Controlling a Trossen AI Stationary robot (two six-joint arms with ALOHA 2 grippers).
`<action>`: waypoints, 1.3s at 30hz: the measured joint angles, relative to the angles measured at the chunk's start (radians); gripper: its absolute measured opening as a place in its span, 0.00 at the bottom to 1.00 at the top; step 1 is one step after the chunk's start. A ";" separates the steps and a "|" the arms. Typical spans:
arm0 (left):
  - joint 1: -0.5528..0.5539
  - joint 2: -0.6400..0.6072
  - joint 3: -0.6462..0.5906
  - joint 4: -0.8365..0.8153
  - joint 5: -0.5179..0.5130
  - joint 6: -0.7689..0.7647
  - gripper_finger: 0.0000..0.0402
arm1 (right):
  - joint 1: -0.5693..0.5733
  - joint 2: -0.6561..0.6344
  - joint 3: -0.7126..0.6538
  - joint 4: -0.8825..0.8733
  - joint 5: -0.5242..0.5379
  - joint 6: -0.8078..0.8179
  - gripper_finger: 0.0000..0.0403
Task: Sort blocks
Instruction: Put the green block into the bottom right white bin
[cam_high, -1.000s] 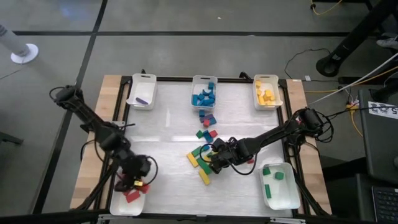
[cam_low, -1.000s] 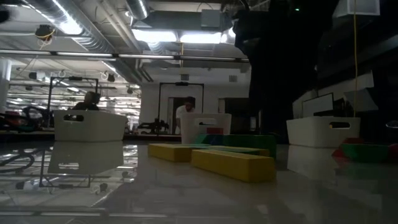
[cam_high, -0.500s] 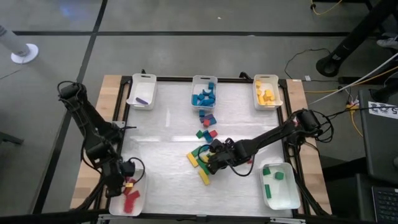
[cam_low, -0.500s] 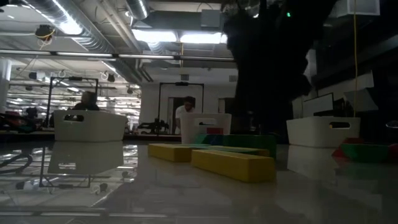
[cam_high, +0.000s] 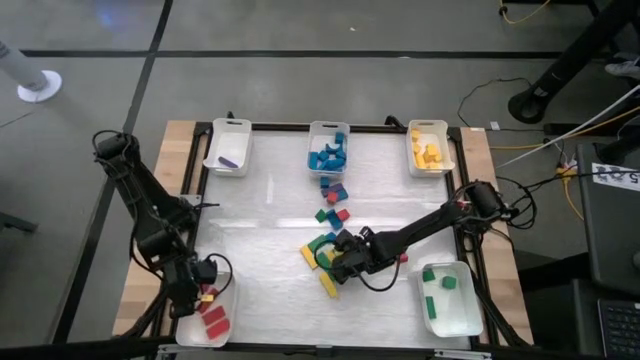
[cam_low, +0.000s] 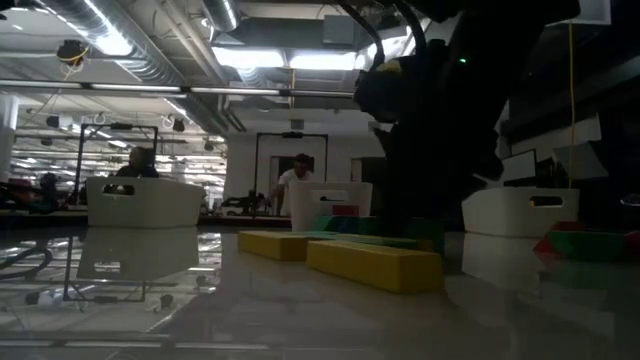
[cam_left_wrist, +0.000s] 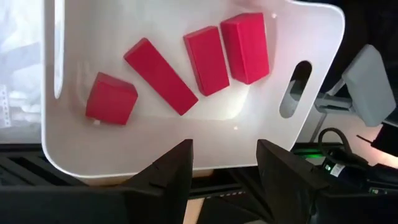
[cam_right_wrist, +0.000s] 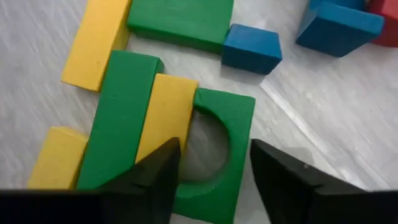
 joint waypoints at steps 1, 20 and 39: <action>0.000 0.000 0.000 0.000 -0.008 0.001 0.41 | 0.000 0.000 0.000 0.002 0.003 0.000 0.43; 0.002 0.000 0.000 0.010 -0.338 0.291 0.41 | -0.002 -0.006 0.091 -0.115 0.029 -0.014 0.12; 0.220 0.013 -0.163 0.693 -0.908 1.017 0.41 | 0.076 -0.008 0.642 -0.748 -0.019 -0.109 0.11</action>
